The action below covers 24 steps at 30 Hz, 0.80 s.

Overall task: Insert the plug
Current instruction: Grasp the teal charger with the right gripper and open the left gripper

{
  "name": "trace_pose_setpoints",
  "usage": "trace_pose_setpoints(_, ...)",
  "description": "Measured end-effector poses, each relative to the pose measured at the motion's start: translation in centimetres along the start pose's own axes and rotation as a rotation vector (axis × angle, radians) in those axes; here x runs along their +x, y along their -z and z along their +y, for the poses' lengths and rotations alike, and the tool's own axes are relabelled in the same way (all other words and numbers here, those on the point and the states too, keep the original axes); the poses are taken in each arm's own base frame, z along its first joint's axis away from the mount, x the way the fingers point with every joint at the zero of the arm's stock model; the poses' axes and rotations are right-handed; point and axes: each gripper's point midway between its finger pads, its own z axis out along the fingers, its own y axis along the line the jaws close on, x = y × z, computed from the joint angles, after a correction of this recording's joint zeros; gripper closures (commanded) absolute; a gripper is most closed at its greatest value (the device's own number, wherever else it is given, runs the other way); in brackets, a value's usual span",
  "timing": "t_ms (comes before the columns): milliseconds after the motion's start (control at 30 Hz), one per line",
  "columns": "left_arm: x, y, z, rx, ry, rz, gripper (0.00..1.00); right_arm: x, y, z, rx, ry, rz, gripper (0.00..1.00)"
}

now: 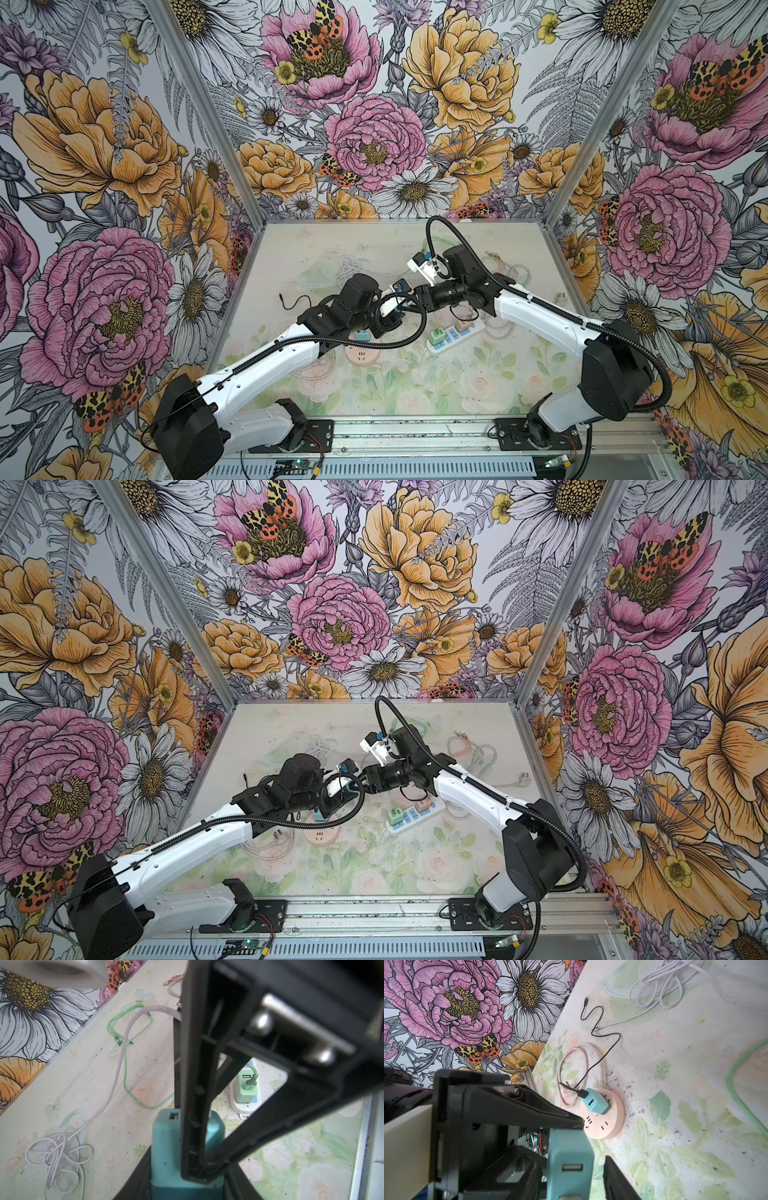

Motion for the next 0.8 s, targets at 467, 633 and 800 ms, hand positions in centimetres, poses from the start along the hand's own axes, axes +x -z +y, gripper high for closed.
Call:
trace_pose_setpoints(467, 0.2, -0.5, 0.0, -0.010, -0.031, 0.023, 0.44, 0.1, -0.5, -0.1, -0.022, -0.040, 0.019, 1.00)
trace_pose_setpoints(633, 0.0, -0.4, 0.7, -0.048, -0.020, 0.025, 0.37, -0.1, -0.5, -0.5, 0.000, -0.024, 0.009, 1.00)
trace_pose_setpoints(800, 0.0, 0.3, 1.4, -0.095, 0.045, 0.028, 0.35, -0.9, 0.4, -1.8, 0.046, -0.031, -0.027, 1.00)
